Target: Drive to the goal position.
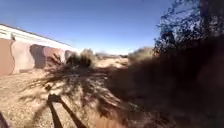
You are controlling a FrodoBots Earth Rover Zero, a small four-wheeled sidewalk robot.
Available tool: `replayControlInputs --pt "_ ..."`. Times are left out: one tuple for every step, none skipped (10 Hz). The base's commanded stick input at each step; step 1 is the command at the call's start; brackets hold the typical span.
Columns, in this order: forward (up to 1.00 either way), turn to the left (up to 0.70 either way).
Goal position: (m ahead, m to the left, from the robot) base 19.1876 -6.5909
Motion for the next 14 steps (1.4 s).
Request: replayControlInputs --pt "0.5 0.0" --pt "0.5 0.0" --pt "0.5 0.0" --pt "0.5 0.0" --pt "0.5 0.0" --pt "0.5 0.0" --pt "0.5 0.0" --pt "0.5 0.0" --pt "0.5 0.0" --pt "0.5 0.0" --pt "0.5 0.0" --pt "0.5 0.0" --pt "0.5 0.0" --pt "0.5 0.0"
